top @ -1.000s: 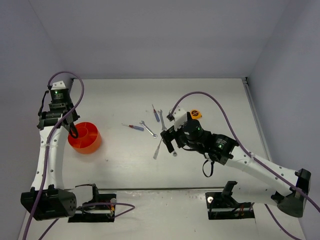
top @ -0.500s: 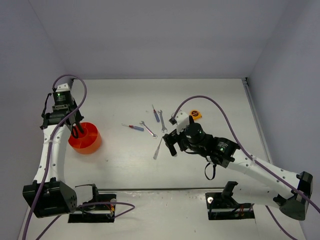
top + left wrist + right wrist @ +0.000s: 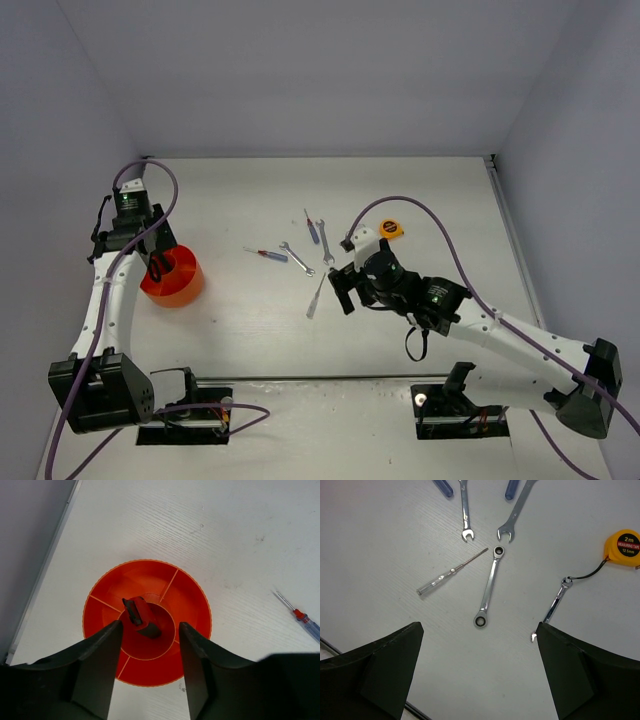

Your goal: Sort the tools into containers

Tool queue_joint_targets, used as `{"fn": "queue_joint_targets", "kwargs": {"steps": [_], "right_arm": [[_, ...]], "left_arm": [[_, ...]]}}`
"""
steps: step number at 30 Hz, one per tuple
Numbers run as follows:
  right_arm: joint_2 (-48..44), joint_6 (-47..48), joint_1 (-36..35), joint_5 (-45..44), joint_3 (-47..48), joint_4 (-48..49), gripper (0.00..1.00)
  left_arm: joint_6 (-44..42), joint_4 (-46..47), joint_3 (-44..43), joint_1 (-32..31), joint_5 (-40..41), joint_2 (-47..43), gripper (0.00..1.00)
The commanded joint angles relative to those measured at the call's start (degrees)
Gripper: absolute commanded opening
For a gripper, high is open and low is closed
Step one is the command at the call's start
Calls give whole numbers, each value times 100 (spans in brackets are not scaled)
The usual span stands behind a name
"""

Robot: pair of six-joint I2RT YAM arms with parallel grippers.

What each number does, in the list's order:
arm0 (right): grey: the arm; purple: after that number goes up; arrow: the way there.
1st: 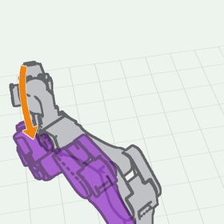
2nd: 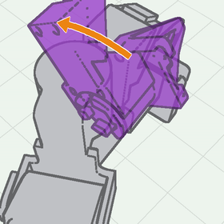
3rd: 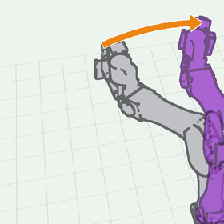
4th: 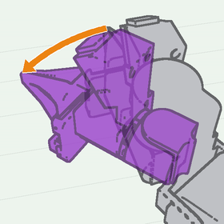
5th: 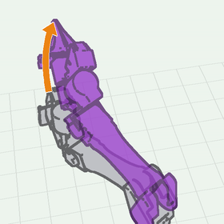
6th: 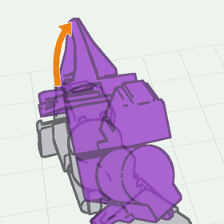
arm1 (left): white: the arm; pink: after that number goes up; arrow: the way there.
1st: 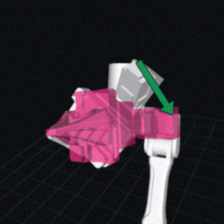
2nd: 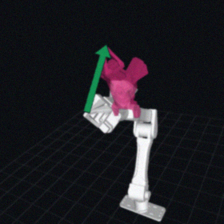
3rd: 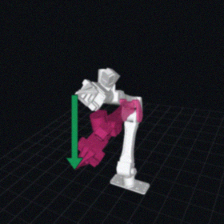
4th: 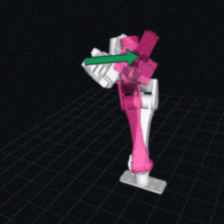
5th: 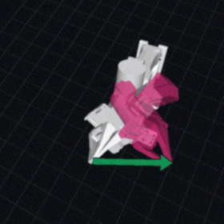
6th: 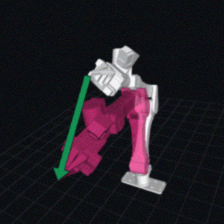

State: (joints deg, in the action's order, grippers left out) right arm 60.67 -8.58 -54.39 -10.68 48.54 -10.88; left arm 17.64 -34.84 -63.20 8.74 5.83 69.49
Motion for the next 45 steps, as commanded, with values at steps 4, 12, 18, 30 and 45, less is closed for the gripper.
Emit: {"fn": "queue_joint_targets", "kwargs": {"steps": [4,12,18,30,45], "right_arm": [[201,-383,62,-387,-34,253,94],[663,-908,436,-406,63,130,82],[1545,-1178,968,-5,370,-61,65],[3585,-1243,992,495,1333,-81,53],[4764,-1322,1001,966,1506,-81,39]], "left_arm": [[23,-91,-524,84,-220,-161,56],[194,-1346,-1779,58,-916,-380,71],[361,-1735,-1874,-571,-1589,-694,72],[791,-1895,-1016,-2317,-1583,-1292,72],[530,-1886,-679,-2626,-1621,-1046,72]]}}
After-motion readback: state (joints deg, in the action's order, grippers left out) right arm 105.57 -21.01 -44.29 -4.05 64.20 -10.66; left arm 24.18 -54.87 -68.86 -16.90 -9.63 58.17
